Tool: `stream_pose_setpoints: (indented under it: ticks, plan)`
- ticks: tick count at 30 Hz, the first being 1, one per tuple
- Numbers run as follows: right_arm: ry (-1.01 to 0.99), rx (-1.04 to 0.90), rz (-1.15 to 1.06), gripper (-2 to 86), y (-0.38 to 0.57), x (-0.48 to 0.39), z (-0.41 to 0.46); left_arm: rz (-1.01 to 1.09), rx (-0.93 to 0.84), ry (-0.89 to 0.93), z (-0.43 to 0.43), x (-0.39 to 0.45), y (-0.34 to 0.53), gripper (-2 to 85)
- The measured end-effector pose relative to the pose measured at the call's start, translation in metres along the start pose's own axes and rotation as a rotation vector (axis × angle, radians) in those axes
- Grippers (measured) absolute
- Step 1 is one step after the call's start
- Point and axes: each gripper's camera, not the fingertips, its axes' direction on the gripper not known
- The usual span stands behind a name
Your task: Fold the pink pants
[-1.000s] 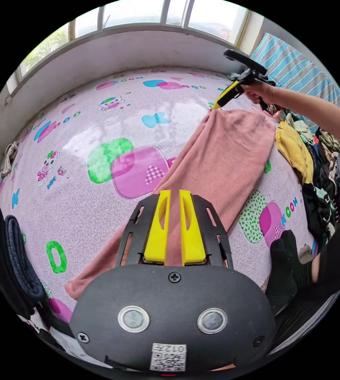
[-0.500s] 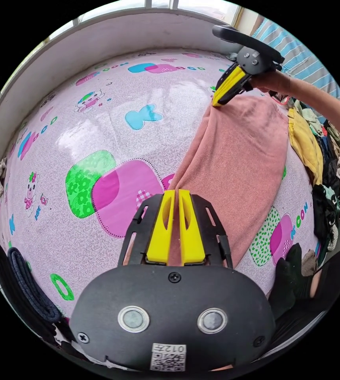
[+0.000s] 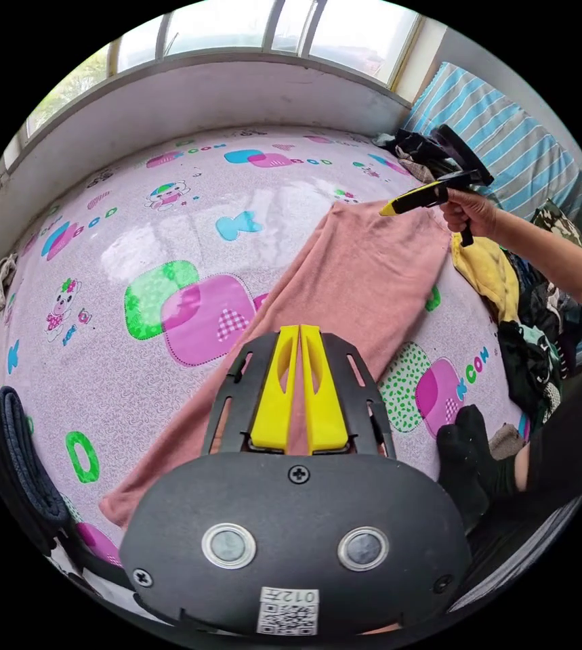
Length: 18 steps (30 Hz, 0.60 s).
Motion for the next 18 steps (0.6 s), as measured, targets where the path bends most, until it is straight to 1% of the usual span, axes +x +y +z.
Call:
stream_pose_setpoints:
  ticks: [2, 3, 5, 7, 9, 11, 12, 14, 17, 18]
  plan:
    - [-0.022, 0.035, 0.071, -0.7, 0.055, 0.004, 0.004, 0.026, -0.043, -0.001, 0.004, 0.018, 0.011, 0.8]
    - [-0.04, 0.048, 0.09, -0.7, 0.067, 0.004, 0.006, 0.043, -0.074, -0.018, 0.008, 0.029, 0.019, 0.9]
    - [-0.146, 0.106, 0.15, -0.4, 0.107, 0.004, 0.016, 0.053, -0.11, -0.039, 0.01, 0.039, 0.033, 1.2]
    - [-0.226, 0.118, 0.119, 0.1, 0.125, -0.007, 0.026, 0.047, -0.119, -0.045, 0.007, 0.044, 0.05, 1.5]
    - [-0.225, 0.091, 0.031, 1.0, 0.134, -0.028, 0.038, 0.058, -0.118, -0.059, 0.002, 0.049, 0.073, 2.4]
    - [-0.149, 0.031, -0.158, 2.7, 0.14, -0.065, 0.052, 0.105, -0.125, -0.111, -0.001, 0.059, 0.086, 3.0]
    - [-0.117, 0.021, -0.211, 3.1, 0.142, -0.075, 0.055, 0.16, -0.127, -0.159, -0.001, 0.069, 0.093, 3.2]
    - [0.067, -0.027, -0.404, 4.8, 0.152, -0.108, 0.07, 0.237, -0.135, -0.21, 0.003, 0.085, 0.099, 3.5]
    - [0.229, -0.083, -0.581, 5.6, 0.168, -0.127, 0.091, 0.325, -0.157, -0.275, 0.016, 0.105, 0.104, 3.3]
    - [0.251, -0.098, -0.604, 5.8, 0.17, -0.128, 0.096, 0.352, -0.169, -0.312, 0.022, 0.111, 0.105, 3.1]
